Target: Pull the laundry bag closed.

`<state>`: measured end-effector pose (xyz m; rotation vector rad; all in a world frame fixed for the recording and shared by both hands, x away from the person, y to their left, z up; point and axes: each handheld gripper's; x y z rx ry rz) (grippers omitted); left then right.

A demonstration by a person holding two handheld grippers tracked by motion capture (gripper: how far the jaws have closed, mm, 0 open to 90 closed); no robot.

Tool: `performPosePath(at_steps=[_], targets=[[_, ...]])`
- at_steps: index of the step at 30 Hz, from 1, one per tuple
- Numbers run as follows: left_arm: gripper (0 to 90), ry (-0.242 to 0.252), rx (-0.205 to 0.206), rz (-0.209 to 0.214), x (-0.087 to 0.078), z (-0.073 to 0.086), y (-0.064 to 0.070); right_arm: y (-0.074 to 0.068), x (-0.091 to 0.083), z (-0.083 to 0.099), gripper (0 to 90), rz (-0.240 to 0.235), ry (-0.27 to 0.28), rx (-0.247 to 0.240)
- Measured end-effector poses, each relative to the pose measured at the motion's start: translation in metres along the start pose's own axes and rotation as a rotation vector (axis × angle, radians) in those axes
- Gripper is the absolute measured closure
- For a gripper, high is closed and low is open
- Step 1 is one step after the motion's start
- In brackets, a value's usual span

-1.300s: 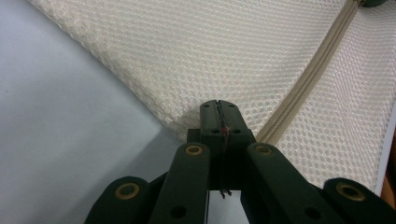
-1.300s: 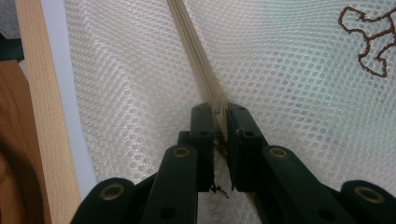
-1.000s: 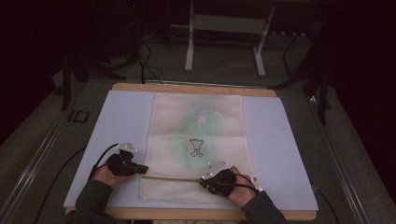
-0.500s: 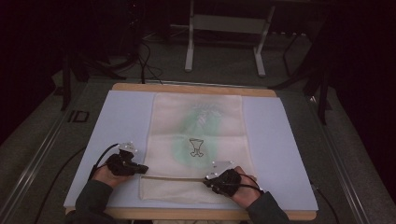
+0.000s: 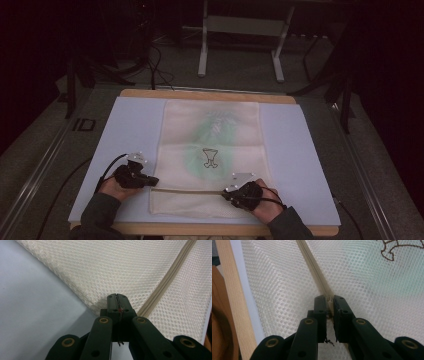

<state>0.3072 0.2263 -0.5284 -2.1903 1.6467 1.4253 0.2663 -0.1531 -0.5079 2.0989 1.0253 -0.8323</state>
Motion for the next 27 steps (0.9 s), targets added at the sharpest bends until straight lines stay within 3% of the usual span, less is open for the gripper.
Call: performPosePath(at_steps=[5,11,27], targets=[[90.0,-0.001,0.001,0.000,0.000,0.000,0.000,0.002,-0.001,0.005,82.2,-0.001,-0.003,0.014],[90.0,0.000,0.001,0.000,0.000,0.000,0.000,0.003,-0.001,0.007,82.2,0.014,-0.019,-0.006],[90.0,0.001,0.001,0.000,0.000,0.000,0.000,0.010,-0.009,0.017,82.2,0.025,-0.015,0.026]])
Point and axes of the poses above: each handheld gripper's, and its own axes: x roughly forward along the jaws, z roughly out of its underside, y roughly to its right, and after that the axes turned 13 degrees about z, right-handed
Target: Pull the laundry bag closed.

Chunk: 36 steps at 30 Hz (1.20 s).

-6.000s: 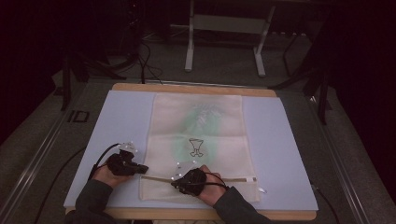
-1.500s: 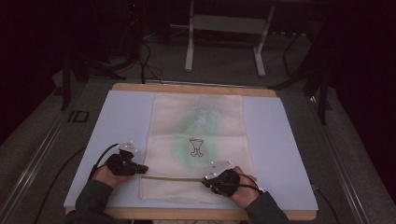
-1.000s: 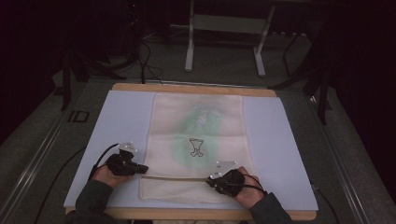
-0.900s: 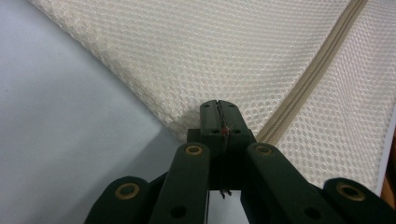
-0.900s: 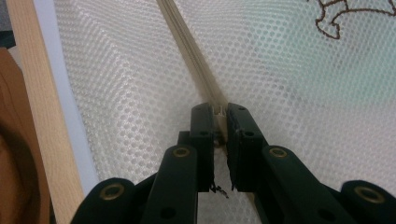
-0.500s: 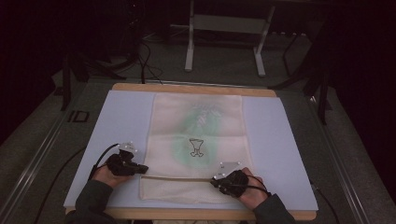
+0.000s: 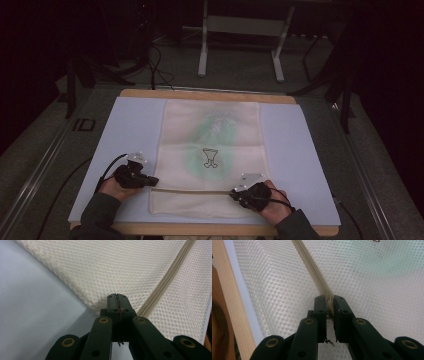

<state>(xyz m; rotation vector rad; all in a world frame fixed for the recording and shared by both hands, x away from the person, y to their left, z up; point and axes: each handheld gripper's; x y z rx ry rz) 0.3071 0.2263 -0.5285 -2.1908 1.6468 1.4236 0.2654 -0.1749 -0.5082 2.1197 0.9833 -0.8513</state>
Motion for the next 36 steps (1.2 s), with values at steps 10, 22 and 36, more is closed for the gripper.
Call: performPosePath(at_steps=[10,22,36], targets=[[90.0,0.000,0.000,0.000,0.000,0.000,0.000,0.007,-0.005,0.010,82.2,0.013,-0.011,0.021],[90.0,-0.001,0.000,0.000,0.000,0.000,0.000,0.010,-0.007,0.015,82.2,0.019,-0.019,0.037],[90.0,0.000,0.001,0.000,0.000,0.000,0.000,0.017,-0.013,0.023,82.2,0.029,-0.027,0.056]])
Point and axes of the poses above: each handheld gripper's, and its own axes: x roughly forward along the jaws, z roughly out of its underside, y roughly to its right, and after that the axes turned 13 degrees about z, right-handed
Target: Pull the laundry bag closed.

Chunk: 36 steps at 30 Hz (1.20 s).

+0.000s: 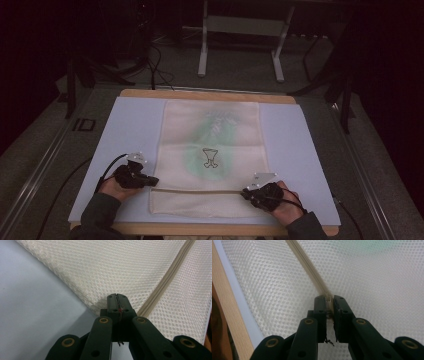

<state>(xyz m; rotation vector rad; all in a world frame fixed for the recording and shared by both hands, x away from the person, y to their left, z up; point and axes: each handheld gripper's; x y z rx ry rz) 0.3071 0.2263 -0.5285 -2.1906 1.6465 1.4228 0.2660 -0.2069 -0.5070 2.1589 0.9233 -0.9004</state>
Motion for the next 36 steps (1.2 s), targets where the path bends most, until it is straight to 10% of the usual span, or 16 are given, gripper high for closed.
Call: performPosePath(at_steps=[36], targets=[[89.9,-0.004,0.001,0.000,0.000,0.000,0.000,0.011,-0.011,0.013,82.2,0.012,-0.010,0.025]])
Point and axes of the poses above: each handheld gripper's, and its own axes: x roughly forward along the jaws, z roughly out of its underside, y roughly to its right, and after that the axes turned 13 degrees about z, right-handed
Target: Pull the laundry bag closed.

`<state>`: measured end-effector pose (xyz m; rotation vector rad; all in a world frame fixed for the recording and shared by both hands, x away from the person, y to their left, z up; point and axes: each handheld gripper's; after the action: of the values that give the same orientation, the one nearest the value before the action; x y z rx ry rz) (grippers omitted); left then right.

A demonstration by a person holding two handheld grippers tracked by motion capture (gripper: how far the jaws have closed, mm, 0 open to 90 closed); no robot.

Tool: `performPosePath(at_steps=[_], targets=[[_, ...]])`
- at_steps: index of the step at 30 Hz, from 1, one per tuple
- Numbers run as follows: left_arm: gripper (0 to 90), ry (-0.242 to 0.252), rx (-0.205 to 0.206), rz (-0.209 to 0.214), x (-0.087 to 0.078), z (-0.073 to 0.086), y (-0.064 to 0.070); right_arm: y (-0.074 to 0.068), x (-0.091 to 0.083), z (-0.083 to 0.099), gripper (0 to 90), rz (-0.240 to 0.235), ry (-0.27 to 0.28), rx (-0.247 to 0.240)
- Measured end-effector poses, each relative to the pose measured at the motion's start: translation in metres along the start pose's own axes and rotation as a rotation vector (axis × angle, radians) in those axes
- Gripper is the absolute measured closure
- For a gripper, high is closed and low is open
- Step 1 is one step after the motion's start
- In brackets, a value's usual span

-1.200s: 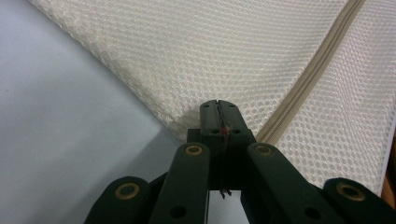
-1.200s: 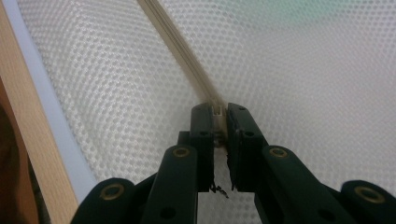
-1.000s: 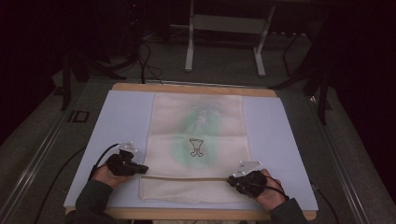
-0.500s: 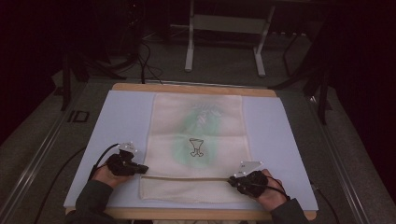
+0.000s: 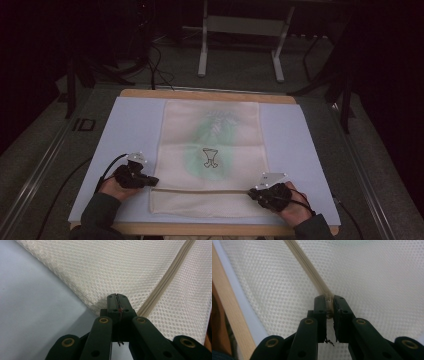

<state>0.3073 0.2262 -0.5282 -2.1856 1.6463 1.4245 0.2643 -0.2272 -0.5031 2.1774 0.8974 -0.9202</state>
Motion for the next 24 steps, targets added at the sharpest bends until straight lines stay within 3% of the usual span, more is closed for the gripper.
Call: performPosePath(at_steps=[13,16,24], targets=[[89.9,-0.001,0.001,0.000,0.000,0.000,0.000,0.004,-0.002,0.005,82.1,-0.003,-0.001,0.012],[89.9,-0.001,0.001,0.001,0.000,0.000,0.000,0.005,-0.002,0.008,82.2,0.017,-0.019,0.008],[90.0,0.000,0.001,0.000,0.000,0.000,0.000,0.013,-0.009,0.019,82.2,0.028,-0.020,0.042]])
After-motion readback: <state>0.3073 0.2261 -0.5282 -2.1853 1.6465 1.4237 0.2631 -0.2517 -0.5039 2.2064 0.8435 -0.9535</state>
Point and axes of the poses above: each handheld gripper's, and its own axes: x roughly forward along the jaws, z roughly out of its underside, y roughly to its right, and after that the axes turned 13 degrees about z, right-handed
